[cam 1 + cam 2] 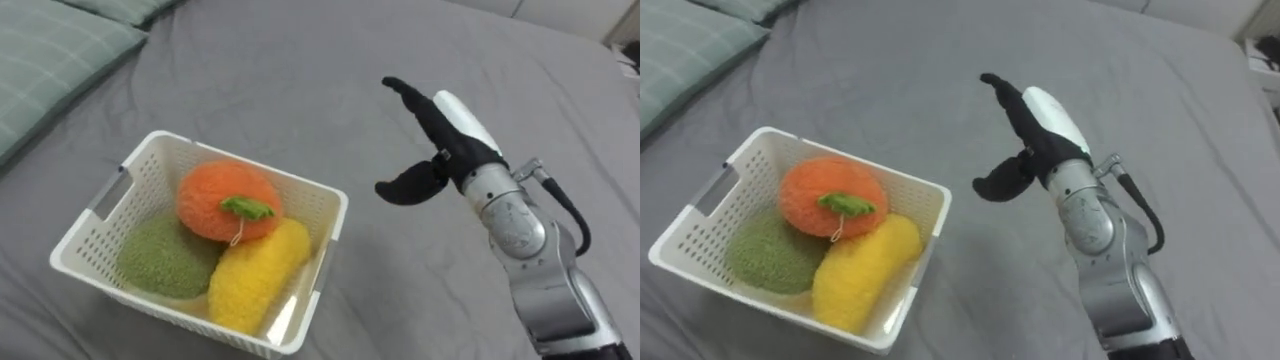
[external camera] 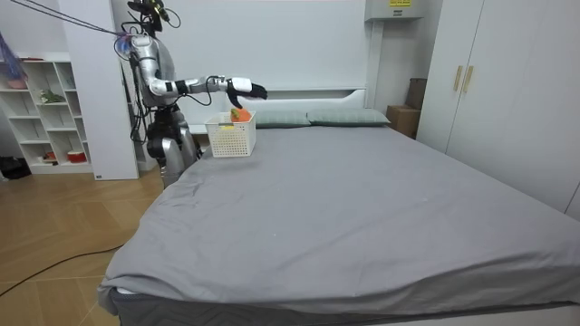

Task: Collect toys from the bed

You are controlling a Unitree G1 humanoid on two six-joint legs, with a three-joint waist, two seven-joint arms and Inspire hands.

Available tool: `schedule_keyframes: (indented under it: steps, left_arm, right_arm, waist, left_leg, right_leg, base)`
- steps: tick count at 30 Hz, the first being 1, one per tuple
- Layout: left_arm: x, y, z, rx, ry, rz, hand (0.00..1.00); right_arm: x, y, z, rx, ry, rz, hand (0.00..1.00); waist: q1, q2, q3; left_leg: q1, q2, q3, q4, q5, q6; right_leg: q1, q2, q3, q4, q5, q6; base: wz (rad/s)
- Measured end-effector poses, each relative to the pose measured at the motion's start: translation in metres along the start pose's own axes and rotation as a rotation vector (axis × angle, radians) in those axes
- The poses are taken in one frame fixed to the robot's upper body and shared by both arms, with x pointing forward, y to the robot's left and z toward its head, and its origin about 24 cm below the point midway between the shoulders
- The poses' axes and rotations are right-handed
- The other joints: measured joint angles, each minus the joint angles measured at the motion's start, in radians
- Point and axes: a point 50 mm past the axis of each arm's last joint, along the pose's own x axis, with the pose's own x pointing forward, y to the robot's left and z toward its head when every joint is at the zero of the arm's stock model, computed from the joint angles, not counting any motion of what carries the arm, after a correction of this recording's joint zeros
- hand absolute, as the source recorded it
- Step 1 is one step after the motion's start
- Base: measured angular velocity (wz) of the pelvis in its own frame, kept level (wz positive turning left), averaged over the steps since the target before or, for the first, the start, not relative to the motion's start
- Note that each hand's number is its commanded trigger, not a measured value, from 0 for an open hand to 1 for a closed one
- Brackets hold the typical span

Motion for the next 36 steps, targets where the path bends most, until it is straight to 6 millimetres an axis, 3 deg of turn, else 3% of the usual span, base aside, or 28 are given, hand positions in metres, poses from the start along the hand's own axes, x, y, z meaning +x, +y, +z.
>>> schedule_keyframes:
  steps: [6, 12, 14, 17, 25, 29, 36]
  left_arm:
    - [-0.001, 0.0, -0.01, -0.025, 0.021, 0.002, 0.0]
    - [-0.004, 0.006, -0.025, -0.049, 0.056, 0.021, 0.0]
    - [-0.005, 0.008, -0.03, -0.048, 0.068, 0.025, 0.0]
    - [-0.006, 0.009, -0.036, -0.048, 0.08, 0.031, 0.0]
    - [-0.008, 0.013, -0.044, -0.051, 0.1, 0.055, 0.0]
    - [-0.008, 0.017, -0.047, -0.06, 0.109, 0.064, 0.0]
    - [-0.009, 0.018, -0.051, -0.058, 0.119, 0.074, 0.0]
  right_arm:
    - [-0.014, -0.019, -0.019, 0.071, 0.056, -0.083, 0.0]
    - [-0.034, -0.037, -0.047, 0.144, 0.154, -0.208, 0.0]
    - [-0.041, -0.036, -0.055, 0.157, 0.184, -0.214, 0.0]
    - [-0.051, -0.033, -0.067, 0.211, 0.228, -0.226, 0.0]
    - [-0.077, -0.022, -0.119, 0.371, 0.43, -0.286, 0.0]
    - [-0.096, -0.004, -0.154, 0.458, 0.594, -0.33, 0.0]
    - [-0.164, 0.058, -0.206, 0.649, 0.99, -0.315, 0.0]
  waist:
    - [-0.055, 0.002, 0.0009]
    - [-0.084, 0.01, 0.0039]
    - [-0.086, 0.015, -0.0047]
    - [-0.115, 0.022, -0.0083]
    - [-0.164, 0.03, -0.0029]
    - [-0.179, 0.028, -0.0016]
    - [-0.171, 0.034, -0.0016]
  left_leg:
    - [0.017, 0.009, 0.036, -0.011, -0.002, -0.002]
    - [0.034, 0.013, 0.056, -0.012, -0.008, -0.003]
    - [0.034, 0.015, 0.073, -0.011, -0.012, -0.002]
    - [0.036, 0.016, 0.077, -0.01, -0.014, -0.001]
    - [0.05, 0.026, 0.104, -0.008, -0.025, -0.008]
    - [0.049, 0.029, 0.106, -0.011, -0.028, -0.011]
    - [0.051, 0.029, 0.116, -0.011, -0.029, -0.01]
  right_leg:
    - [-0.004, 0.01, 0.031, 0.004, 0.01, -0.004]
    - [-0.006, 0.012, 0.045, 0.015, 0.01, -0.004]
    - [-0.008, 0.014, 0.059, 0.015, 0.011, -0.004]
    - [-0.004, 0.015, 0.06, 0.014, 0.013, -0.003]
    - [0.003, 0.029, 0.104, 0.015, 0.015, -0.006]
    - [0.003, 0.032, 0.1, 0.014, 0.016, -0.007]
    - [0.0, 0.033, 0.108, 0.014, 0.015, -0.007]
  base:
    - [-0.2]
    - [-0.08]
    - [-0.23]
    - [-0.08]
    - [-0.12]
    - [-0.03]
    - [-0.05]
